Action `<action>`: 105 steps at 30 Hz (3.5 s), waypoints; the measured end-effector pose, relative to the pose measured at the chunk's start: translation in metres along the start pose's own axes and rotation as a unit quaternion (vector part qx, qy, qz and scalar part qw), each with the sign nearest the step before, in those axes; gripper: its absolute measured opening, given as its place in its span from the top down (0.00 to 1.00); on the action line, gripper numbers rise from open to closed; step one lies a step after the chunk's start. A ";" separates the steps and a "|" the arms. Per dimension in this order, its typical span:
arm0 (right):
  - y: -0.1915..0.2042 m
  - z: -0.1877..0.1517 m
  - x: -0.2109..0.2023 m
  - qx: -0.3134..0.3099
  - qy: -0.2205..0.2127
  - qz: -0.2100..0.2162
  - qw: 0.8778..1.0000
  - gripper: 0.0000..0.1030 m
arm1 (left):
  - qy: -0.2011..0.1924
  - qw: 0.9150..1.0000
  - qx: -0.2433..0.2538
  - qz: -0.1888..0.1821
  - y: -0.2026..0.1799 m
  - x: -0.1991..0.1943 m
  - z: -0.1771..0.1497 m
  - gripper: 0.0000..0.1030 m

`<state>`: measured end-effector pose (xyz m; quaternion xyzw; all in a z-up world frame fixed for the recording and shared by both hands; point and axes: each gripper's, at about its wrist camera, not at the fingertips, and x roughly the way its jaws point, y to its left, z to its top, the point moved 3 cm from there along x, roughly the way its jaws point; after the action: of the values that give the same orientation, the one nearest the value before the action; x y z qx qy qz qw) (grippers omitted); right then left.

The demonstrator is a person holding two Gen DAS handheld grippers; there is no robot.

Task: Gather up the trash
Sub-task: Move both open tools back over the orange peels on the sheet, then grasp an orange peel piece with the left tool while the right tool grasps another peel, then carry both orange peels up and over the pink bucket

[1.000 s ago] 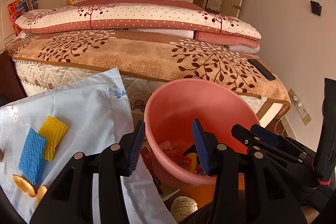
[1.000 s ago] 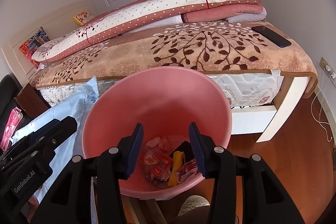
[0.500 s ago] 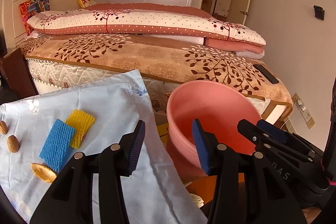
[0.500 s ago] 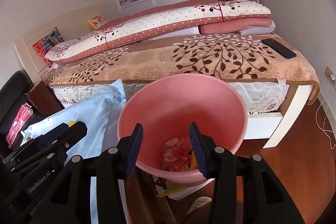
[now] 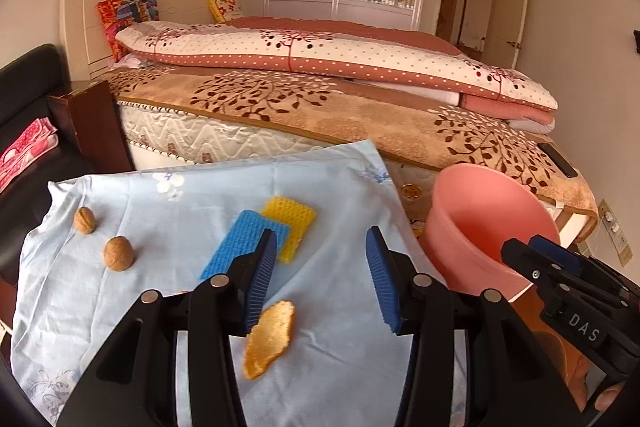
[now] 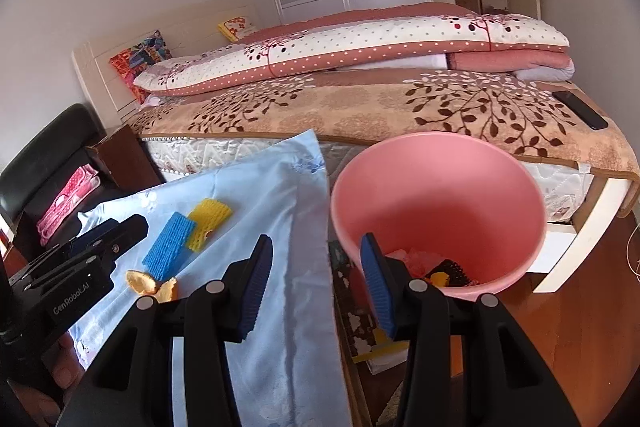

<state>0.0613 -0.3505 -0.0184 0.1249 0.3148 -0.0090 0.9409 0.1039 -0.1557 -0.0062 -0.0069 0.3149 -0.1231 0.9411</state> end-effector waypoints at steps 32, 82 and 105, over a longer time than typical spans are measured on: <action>0.071 -0.040 0.044 -0.058 0.081 0.093 0.991 0.56 | 0.119 0.988 -0.097 0.036 0.111 0.053 -0.056 0.55; 0.151 -0.057 0.077 -0.134 0.136 0.124 0.974 0.95 | 0.090 0.984 -0.153 0.001 0.139 -0.003 -0.062 0.55; 0.134 -0.053 0.057 -0.123 0.115 0.131 0.977 0.96 | 0.105 0.988 -0.096 0.060 0.113 0.032 -0.056 0.88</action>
<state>0.0890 -0.2044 -0.0625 0.0484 0.4006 0.1676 0.8995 0.1211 -0.0497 -0.0800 -0.0653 0.4221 -0.0352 0.9035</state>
